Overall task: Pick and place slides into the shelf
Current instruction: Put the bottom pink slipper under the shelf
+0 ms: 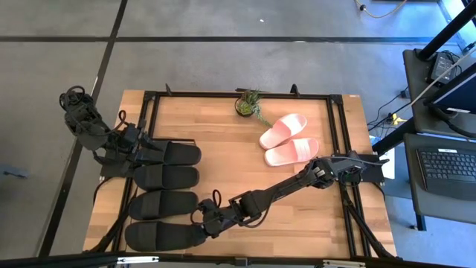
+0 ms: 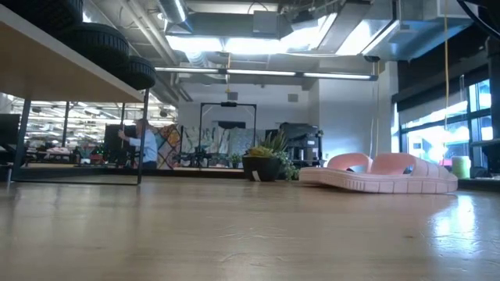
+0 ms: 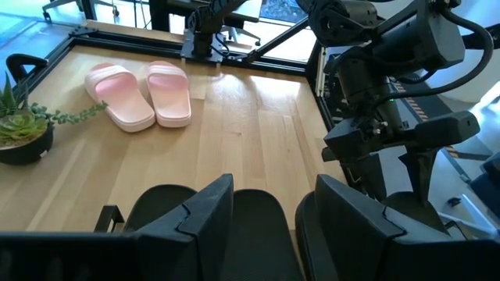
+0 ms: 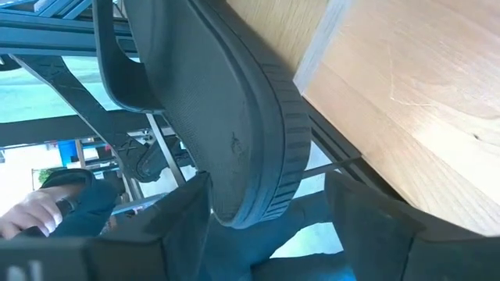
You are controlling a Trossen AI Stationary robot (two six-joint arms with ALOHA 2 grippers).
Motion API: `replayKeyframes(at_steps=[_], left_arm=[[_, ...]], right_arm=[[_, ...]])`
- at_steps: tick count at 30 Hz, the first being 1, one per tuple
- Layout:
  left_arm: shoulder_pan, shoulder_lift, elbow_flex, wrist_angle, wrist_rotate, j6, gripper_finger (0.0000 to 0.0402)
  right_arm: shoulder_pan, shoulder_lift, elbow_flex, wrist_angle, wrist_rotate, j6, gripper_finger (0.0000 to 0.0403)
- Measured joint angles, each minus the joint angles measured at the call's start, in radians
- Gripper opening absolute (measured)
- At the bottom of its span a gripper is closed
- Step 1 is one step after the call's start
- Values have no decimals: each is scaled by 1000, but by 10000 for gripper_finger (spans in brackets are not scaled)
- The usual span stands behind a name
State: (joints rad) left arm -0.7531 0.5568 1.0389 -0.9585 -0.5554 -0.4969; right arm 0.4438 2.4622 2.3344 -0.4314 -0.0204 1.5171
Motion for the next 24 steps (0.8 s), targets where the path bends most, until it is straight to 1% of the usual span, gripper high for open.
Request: replayKeyframes(at_steps=[5, 9, 13, 21, 24], left_arm=[[0, 0, 0, 0, 0, -1, 175], [0, 0, 0, 0, 0, -1, 175], [0, 0, 0, 0, 0, -1, 175], [0, 0, 0, 0, 0, -1, 175], [0, 0, 0, 0, 0, -1, 175]], right_arm=[[0, -2, 0, -34, 0, 25, 251], [0, -5, 18, -126, 0, 68, 251], [0, -51, 10, -183, 25, 67, 251], [0, -173, 10, -438, 107, 52, 251], [0, -231, 12, -581, 148, 52, 251]])
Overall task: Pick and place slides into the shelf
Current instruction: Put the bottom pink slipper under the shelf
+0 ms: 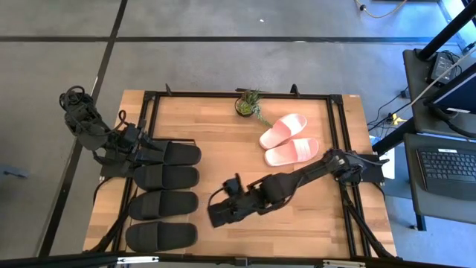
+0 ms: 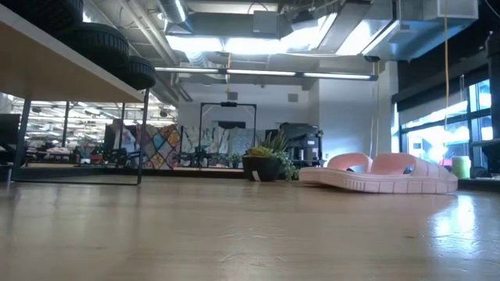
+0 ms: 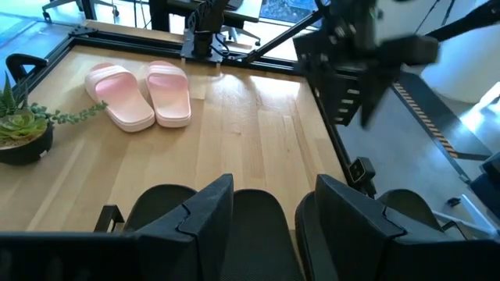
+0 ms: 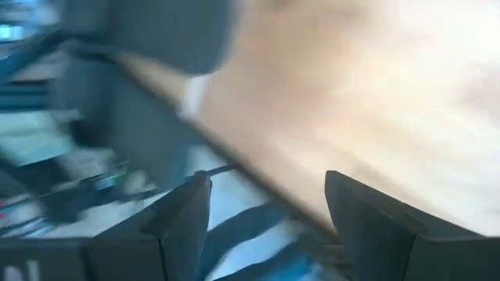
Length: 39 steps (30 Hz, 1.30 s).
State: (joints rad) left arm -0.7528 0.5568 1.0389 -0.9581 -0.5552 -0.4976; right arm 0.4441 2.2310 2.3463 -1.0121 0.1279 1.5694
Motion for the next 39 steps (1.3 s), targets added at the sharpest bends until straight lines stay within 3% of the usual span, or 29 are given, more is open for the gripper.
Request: replayKeyframes(at_steps=[8, 13, 16, 23, 27, 33, 39], left_arm=[[0, 0, 0, 0, 0, 2, 175], [0, 0, 0, 1, -6, 3, 175], [0, 0, 0, 5, -10, 3, 175], [0, 0, 0, 10, -15, 3, 175], [0, 0, 0, 10, -79, 3, 175], [0, 0, 0, 9, -182, 3, 175], [0, 0, 0, 9, -195, 3, 175]], right_arm=[[22, -86, -1, -568, 163, 9, 251], [13, -106, -39, -501, 204, -324, 251], [-6, -108, -39, -500, 212, -432, 251], [-28, -99, -46, -438, 245, -436, 251], [-75, -97, -64, -569, 275, -319, 251], [-180, -126, -270, -559, 262, -407, 251], [-286, -177, -516, -550, 236, -509, 251]])
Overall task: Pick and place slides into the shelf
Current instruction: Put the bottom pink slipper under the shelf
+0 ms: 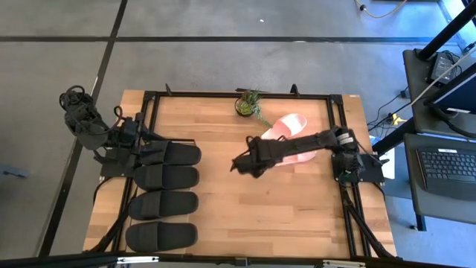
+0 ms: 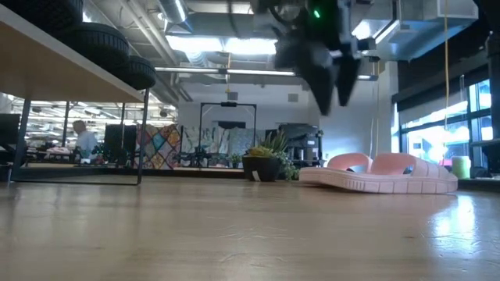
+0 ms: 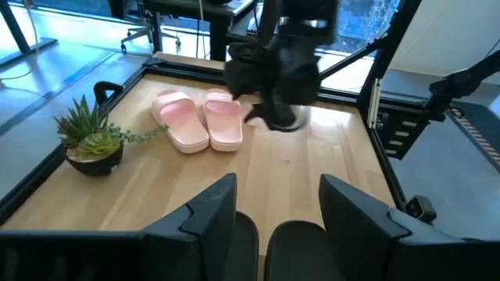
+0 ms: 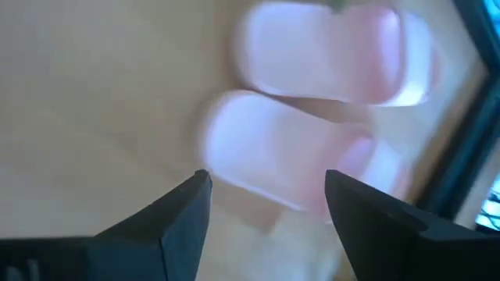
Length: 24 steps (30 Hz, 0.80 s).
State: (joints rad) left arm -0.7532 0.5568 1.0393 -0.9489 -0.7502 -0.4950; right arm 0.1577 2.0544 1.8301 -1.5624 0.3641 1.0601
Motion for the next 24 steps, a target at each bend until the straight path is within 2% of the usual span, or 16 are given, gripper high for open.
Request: replayKeyframes(at_steps=[4, 7, 15, 18, 24], left_arm=[[0, 0, 0, 0, 0, 0, 175], [0, 0, 0, 0, 0, -1, 175], [0, 0, 0, -1, -4, -1, 175], [0, 0, 0, 0, -37, 0, 175], [0, 0, 0, -1, -115, 5, 175]], right_arm=[[-73, -95, -180, 12, -7, -11, 251], [-122, -211, -331, 71, -14, 8, 251], [-190, -527, -725, 460, -91, 87, 251], [-188, -577, -818, 563, -97, 88, 251], [-189, -580, -913, 586, -98, 122, 251]])
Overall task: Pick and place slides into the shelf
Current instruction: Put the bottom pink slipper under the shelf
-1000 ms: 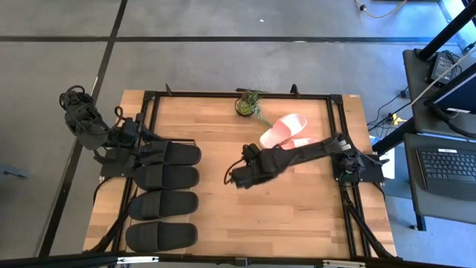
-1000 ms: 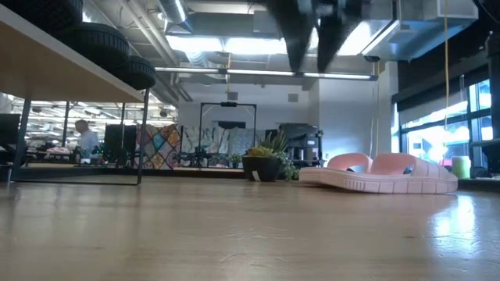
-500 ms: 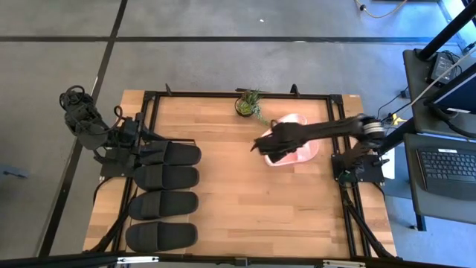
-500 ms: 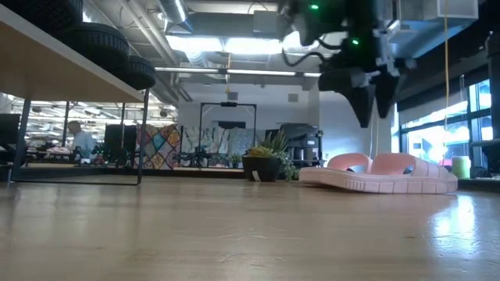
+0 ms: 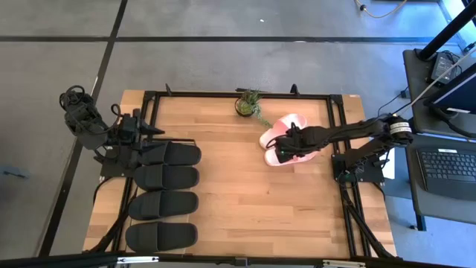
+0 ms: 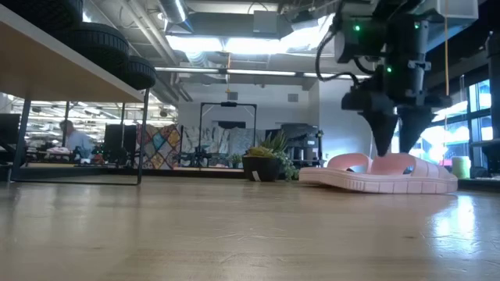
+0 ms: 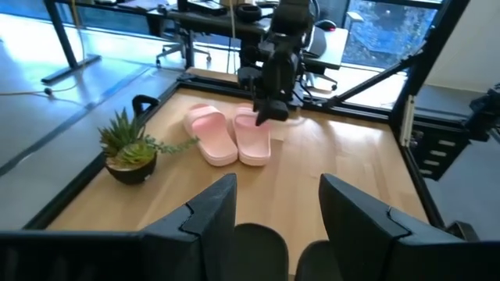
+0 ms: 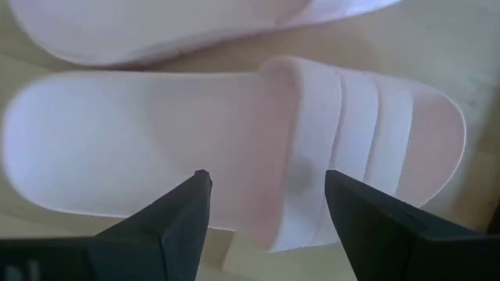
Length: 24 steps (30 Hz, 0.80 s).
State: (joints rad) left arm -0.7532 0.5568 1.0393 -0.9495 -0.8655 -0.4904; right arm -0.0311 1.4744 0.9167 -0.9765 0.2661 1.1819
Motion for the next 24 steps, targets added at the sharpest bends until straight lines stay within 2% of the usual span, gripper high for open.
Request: replayKeyframes(at_steps=[13, 24], left_arm=[[0, 0, 0, 0, -9, 0, 175], [0, 0, 0, 0, -9, 4, 175]], right_arm=[[-1, 1, -91, 3, 13, 21, 251], [-1, 1, -95, 35, 3, 45, 251]])
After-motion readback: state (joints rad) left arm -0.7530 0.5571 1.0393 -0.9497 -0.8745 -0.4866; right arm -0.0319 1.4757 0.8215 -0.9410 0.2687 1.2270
